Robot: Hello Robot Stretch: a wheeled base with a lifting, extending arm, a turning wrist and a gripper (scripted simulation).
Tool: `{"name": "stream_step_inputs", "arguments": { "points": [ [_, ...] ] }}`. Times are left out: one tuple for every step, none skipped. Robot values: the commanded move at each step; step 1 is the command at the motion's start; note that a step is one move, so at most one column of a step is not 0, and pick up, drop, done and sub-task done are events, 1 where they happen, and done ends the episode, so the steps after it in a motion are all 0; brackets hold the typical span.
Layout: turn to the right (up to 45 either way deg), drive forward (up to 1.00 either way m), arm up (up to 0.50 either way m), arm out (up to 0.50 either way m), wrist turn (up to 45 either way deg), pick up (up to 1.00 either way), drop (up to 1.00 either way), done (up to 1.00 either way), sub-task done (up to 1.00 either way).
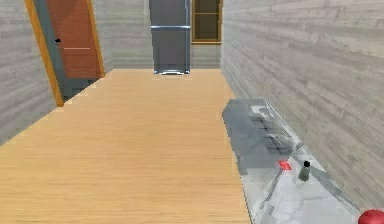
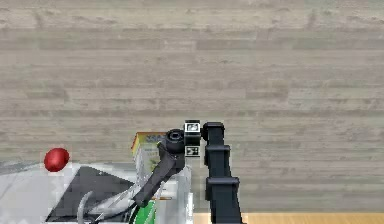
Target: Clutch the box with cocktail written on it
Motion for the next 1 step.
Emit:
{"name": "stream_step_inputs", "arguments": {
  "points": [
    [0.0,0.0,0.0,0.0,45.0,0.0,0.0,0.0,0.0]
  ]
}}
